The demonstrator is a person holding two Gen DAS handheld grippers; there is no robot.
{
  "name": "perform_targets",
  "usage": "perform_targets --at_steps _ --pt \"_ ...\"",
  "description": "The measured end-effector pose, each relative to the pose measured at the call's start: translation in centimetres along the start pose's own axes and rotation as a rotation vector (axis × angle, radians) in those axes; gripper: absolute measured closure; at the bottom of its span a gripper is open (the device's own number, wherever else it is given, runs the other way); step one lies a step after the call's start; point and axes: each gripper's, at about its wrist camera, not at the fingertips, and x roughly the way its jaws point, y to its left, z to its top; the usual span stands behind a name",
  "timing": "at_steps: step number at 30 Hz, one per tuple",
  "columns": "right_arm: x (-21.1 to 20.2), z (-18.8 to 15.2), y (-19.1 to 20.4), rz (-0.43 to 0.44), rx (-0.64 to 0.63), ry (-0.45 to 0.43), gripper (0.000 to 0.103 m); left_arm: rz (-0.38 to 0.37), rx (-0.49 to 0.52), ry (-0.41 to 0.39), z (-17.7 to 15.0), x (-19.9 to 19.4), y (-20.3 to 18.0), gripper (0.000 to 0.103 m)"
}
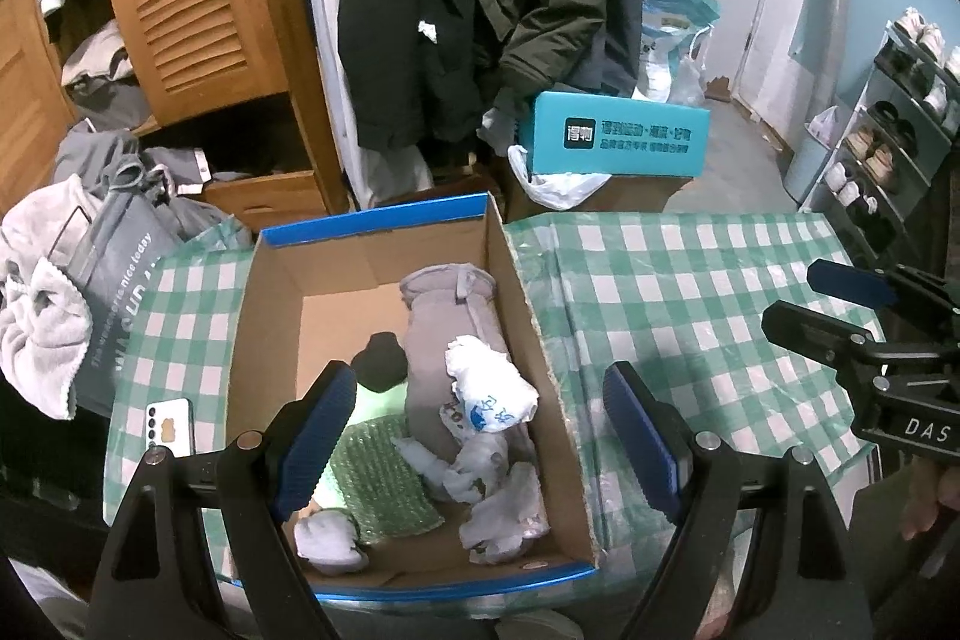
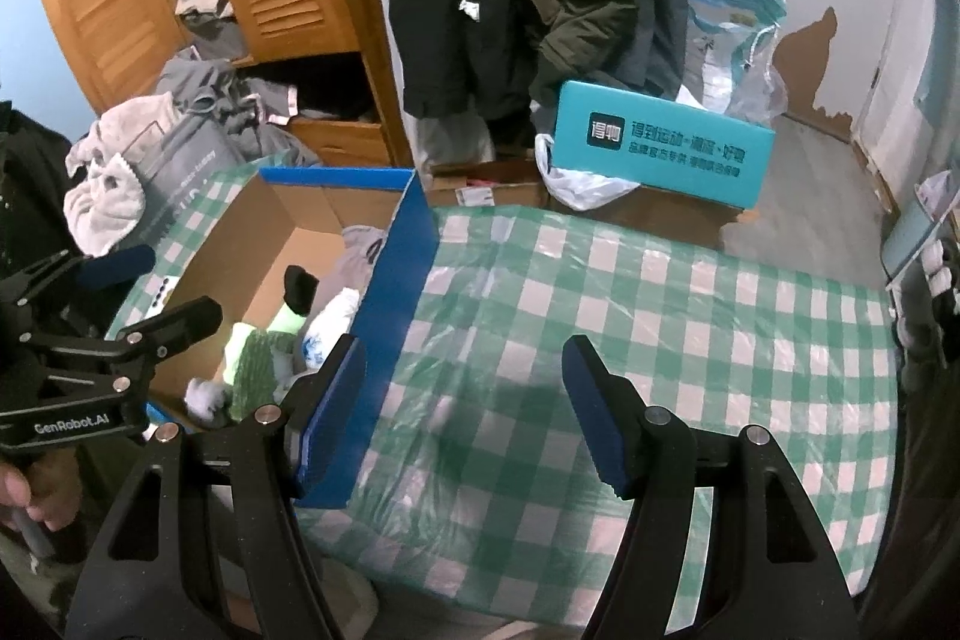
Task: Organize soft objects
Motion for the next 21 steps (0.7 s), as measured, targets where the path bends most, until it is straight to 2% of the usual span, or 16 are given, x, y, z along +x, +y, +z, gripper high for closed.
perform_targets --at_steps 21 --pt "-0.02 -0.17 -0.37 -0.006 -0.001 0.002 0.035 0.018 0.008 0.011 -0.39 0.09 -0.30 0.017"
